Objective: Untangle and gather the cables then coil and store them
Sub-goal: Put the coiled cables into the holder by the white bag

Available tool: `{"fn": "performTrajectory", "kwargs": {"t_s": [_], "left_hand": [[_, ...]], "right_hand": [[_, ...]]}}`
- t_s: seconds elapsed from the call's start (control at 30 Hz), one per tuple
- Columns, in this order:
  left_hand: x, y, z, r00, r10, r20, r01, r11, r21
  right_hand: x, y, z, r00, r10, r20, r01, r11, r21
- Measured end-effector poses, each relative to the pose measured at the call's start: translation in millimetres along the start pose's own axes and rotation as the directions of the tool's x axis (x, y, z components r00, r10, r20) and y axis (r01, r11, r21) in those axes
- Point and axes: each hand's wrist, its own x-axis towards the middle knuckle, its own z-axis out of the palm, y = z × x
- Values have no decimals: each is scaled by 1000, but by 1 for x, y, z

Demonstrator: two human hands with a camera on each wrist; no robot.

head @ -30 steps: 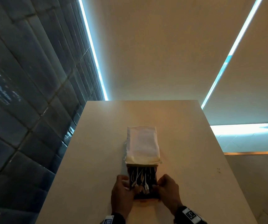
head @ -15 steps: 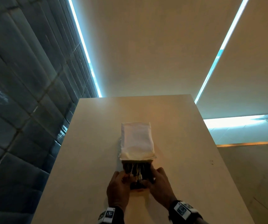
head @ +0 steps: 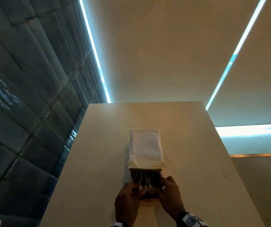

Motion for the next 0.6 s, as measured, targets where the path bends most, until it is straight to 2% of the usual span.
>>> {"fn": "performTrajectory", "kwargs": {"t_s": [0.2, 0.4, 0.6], "left_hand": [[3, -5, 5, 999, -19, 38, 21, 998, -66], [14, 1, -1, 999, -33, 15, 34, 997, -67], [26, 8, -6, 998, -58, -17, 57, 997, -61]], "right_hand": [[3, 11, 5, 1000, -12, -9, 13, 999, 37], [16, 13, 7, 998, 16, -54, -14, 999, 37], [27, 9, 10, 984, 156, -89, -144, 981, 131]]}}
